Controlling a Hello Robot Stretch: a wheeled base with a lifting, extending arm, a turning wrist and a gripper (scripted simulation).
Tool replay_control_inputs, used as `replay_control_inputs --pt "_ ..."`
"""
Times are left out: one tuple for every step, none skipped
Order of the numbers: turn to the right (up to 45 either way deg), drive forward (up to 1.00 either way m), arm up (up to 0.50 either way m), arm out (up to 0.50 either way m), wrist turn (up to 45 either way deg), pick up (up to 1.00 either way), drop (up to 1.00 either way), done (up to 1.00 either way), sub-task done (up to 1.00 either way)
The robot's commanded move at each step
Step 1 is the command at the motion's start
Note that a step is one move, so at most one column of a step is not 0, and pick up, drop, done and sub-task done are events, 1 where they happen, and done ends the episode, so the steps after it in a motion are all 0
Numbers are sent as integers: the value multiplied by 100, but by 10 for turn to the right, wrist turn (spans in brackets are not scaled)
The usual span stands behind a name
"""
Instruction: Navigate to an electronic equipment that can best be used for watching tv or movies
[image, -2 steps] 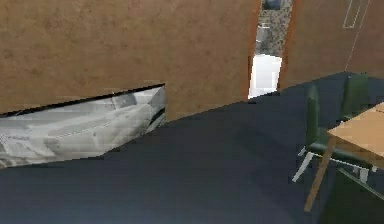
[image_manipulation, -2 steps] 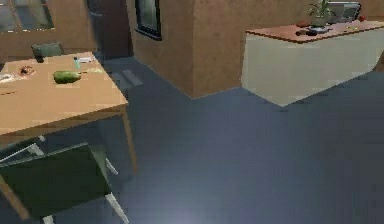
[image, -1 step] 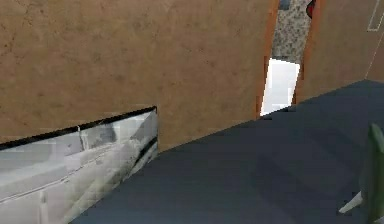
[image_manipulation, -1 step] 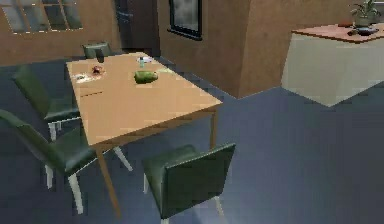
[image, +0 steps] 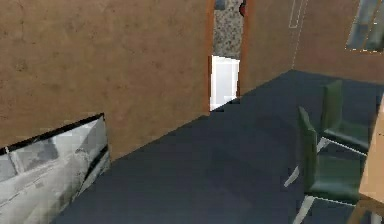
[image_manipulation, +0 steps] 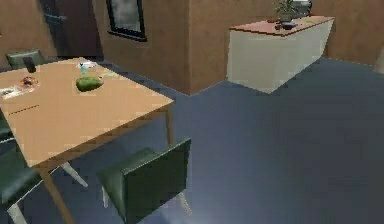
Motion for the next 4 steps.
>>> replay_control_inputs --pt "0 100 0 0 0 0 0 0 0" --pt "0 50 0 0 0 0 0 0 0" --pt "300 0 0 0 0 0 0 0 0" --pt "0 100 0 0 0 0 0 0 0"
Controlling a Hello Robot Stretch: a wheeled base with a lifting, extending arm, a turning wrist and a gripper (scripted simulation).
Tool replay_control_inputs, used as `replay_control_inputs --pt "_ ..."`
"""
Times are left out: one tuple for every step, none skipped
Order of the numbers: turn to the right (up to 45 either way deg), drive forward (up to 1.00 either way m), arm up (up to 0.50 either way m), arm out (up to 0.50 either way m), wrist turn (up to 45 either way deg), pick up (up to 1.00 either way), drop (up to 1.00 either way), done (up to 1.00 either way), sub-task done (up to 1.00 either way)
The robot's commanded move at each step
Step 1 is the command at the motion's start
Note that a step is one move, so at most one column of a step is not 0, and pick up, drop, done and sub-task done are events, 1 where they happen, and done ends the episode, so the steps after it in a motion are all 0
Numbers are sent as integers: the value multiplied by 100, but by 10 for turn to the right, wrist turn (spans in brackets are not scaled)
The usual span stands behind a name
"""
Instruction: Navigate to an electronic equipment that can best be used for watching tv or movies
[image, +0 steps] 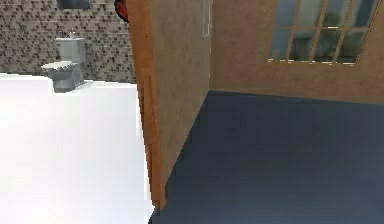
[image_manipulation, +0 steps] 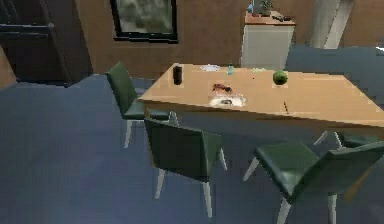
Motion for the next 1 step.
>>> replay_control_inputs --pt "30 0 0 0 0 0 0 0 0"
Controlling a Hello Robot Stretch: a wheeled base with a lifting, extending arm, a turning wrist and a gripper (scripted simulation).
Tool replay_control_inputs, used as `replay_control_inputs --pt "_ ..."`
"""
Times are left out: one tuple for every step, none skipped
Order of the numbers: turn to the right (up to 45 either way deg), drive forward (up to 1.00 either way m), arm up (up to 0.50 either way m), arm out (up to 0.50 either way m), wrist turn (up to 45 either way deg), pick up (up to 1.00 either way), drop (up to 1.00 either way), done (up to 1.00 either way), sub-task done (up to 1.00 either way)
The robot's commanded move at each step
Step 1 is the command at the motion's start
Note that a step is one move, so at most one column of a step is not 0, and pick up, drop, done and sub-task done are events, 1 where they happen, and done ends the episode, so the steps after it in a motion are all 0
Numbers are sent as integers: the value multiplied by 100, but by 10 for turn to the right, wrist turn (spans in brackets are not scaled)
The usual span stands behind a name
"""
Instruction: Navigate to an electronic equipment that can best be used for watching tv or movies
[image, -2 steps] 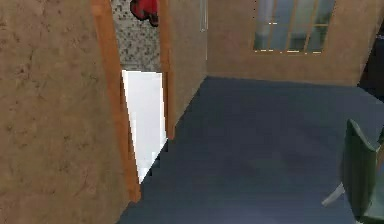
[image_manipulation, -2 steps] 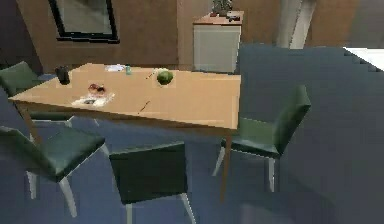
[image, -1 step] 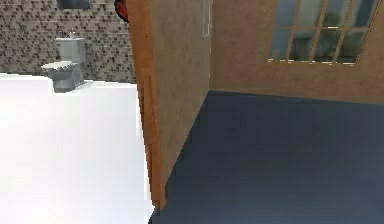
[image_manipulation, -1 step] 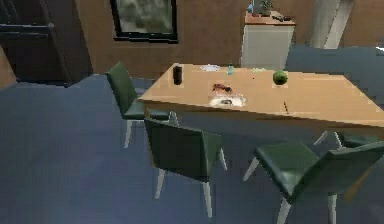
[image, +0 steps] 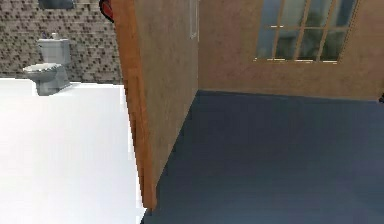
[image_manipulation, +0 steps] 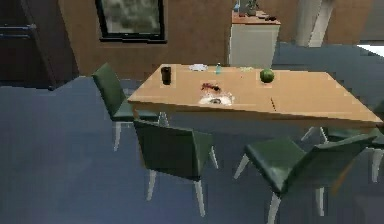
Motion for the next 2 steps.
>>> replay_control_inputs --pt "0 70 0 0 0 0 0 0 0" --pt "-450 0 0 0 0 0 0 0 0"
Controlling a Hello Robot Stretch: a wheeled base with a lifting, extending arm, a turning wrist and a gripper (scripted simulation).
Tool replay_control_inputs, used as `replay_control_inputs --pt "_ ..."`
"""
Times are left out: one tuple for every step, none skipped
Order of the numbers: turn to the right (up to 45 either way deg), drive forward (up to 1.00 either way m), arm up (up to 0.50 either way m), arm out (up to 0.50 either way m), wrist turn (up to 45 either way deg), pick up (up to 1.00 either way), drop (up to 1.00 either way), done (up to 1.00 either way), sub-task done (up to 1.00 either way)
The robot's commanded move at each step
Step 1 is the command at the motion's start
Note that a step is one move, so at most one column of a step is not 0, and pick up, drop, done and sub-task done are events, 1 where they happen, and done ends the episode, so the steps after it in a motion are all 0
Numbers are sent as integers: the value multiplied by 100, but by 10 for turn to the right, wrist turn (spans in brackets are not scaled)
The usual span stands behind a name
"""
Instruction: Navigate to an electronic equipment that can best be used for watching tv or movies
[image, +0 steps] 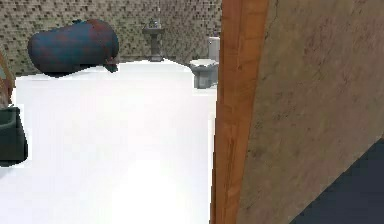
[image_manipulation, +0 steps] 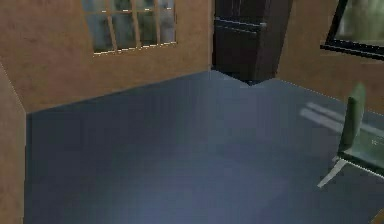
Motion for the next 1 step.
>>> replay_control_inputs --pt "-330 0 0 0 0 0 0 0 0"
